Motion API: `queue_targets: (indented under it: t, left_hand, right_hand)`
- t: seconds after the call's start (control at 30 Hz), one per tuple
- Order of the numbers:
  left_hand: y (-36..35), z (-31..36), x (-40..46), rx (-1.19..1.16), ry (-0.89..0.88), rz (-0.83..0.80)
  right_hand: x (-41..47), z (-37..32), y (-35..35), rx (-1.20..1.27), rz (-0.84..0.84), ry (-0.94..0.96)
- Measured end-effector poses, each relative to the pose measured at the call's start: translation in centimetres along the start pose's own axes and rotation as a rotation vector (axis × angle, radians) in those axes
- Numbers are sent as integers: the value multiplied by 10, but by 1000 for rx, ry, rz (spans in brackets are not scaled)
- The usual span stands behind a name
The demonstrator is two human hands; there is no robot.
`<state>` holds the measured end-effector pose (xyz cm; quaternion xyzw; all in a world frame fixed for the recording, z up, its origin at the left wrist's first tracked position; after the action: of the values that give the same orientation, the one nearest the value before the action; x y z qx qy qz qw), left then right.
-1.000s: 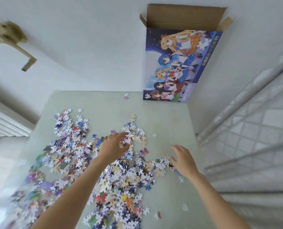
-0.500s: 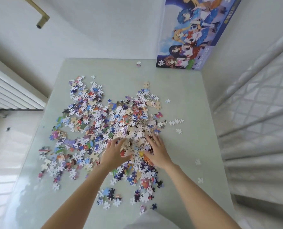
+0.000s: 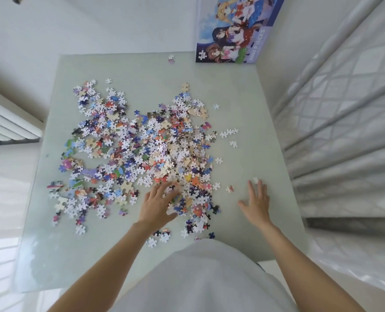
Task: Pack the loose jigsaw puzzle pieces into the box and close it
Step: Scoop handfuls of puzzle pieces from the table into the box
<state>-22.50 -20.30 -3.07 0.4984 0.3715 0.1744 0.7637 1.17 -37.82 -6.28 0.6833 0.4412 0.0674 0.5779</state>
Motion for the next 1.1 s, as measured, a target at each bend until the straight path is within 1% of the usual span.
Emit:
queue_targets:
  t: [0.13,0.23,0.37,0.53,0.6,0.67,0.8,0.9,0.97,1.1]
  left_hand:
    - [-3,-7,-22,-32,8,13]
    - [-6,-21,-39,-74,28,41]
    - [-14,-43,-63,-89,59,116]
    - [-49,-55,-92,-126,166,50]
    - [-58,-56,-98,-132,187,61]
    - [-61,-57,-101,-137,220,101]
    - [-49,-57,-100,-179,273,257]
    - [-43,-58,-95,-275,280,349]
    - [-40,-56,-91,-325,252,391]
    - [-35,-56,-98,-383,244,439]
  right_hand:
    - [-20,-66,-21,108,-70,275]
    - [-45,-94,-34,81,-66,457]
    - [-81,-102,-59,-167,-129,706]
    - [-100,-118,-95,-418,-78,973]
    - [-100,-120,-97,-415,-12,1008]
    - [-97,-123,-98,-372,42,988]
    - [-75,-142,-99,-384,62,956]
    - [-69,-147,-97,-379,90,966]
    - [-66,-151,-93,-360,127,979]
    - [-16,-179,-80,-341,175,925]
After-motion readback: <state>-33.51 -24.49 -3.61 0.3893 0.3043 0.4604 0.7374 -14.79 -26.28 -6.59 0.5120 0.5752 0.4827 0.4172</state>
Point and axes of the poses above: each hand's wrist, its own x-axis towards the middle knuckle, its own y-axis out of the back of the hand, z = x × y, the point moved 9 cm from there along x, towards the middle knuckle, and after that the axes turned 7 degrees about y, right-handed, at the moved point
